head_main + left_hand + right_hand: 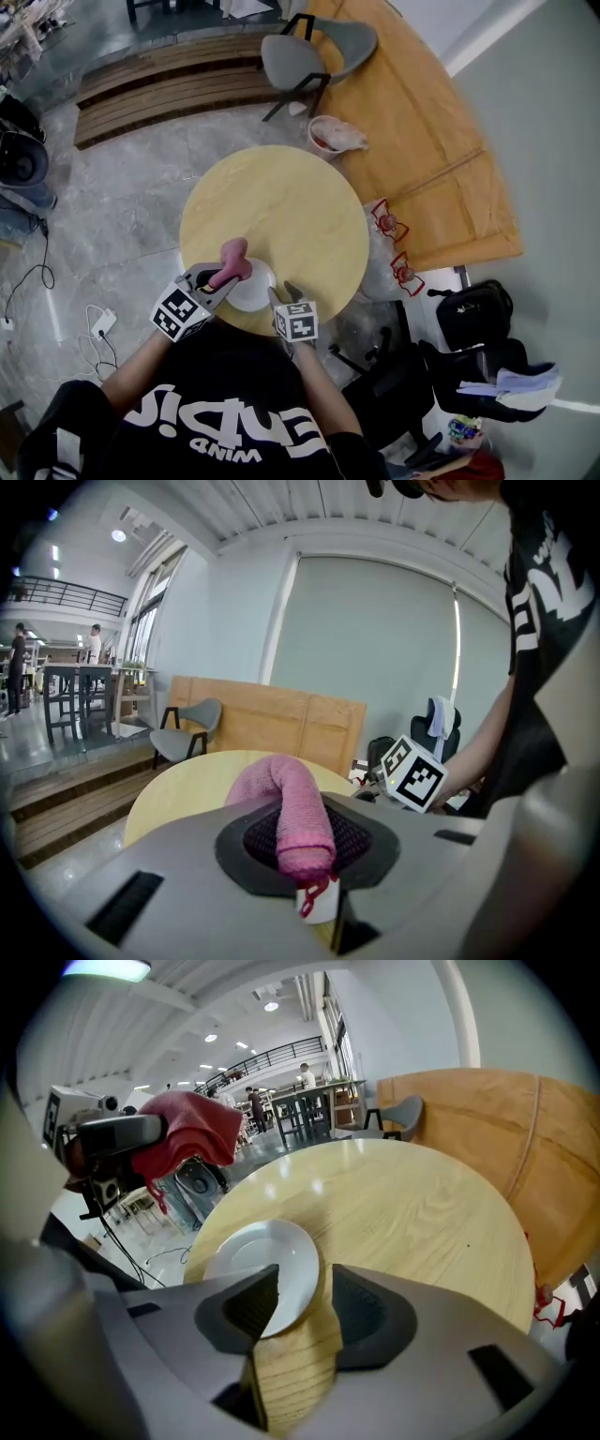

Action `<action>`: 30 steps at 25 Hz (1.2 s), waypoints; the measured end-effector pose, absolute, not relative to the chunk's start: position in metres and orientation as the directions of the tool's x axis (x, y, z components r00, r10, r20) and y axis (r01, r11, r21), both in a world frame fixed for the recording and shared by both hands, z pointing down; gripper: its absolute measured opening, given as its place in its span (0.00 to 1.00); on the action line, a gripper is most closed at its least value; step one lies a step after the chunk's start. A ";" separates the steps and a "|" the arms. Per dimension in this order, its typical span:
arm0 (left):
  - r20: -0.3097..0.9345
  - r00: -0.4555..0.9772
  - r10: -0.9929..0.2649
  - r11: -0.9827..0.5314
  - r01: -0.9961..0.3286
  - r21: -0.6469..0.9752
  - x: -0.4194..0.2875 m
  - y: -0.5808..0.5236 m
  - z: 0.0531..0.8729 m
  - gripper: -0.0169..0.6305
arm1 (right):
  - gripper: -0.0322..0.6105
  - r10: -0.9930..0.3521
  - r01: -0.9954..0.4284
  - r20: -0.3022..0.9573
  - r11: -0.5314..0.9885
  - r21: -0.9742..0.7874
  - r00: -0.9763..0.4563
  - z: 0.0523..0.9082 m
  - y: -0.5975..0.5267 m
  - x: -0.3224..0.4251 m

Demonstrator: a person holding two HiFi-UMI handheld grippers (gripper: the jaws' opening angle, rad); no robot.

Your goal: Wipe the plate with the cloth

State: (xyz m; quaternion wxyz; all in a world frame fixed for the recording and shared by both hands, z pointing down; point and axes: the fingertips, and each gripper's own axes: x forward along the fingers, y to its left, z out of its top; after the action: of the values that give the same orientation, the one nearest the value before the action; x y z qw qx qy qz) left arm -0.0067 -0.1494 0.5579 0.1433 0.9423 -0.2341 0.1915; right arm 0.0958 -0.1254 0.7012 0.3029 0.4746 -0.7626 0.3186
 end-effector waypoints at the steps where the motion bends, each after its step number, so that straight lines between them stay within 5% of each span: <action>1: 0.438 0.811 -0.389 -0.848 -0.501 0.175 -0.008 -0.150 0.563 0.10 | 0.31 -0.514 -0.911 0.771 0.357 -0.205 -0.376 0.705 -0.126 0.094; 14: 0.521 0.760 -0.389 -0.822 -0.542 0.176 -0.013 -0.152 0.597 0.10 | 0.30 -0.428 -0.892 0.830 0.420 -0.168 -0.358 0.733 -0.132 0.087; 30: 0.566 0.775 -0.280 -0.861 -0.464 0.210 0.010 -0.141 0.624 0.10 | 0.18 -0.440 -0.929 0.822 0.245 -0.278 -0.362 0.739 -0.131 0.093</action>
State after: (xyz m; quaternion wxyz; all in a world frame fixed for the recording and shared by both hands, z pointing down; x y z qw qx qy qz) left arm 0.0102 -0.1407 0.6240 0.1714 0.9265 -0.2006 0.2684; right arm 0.0932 -0.1306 0.7394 0.3106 0.4719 -0.7252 0.3936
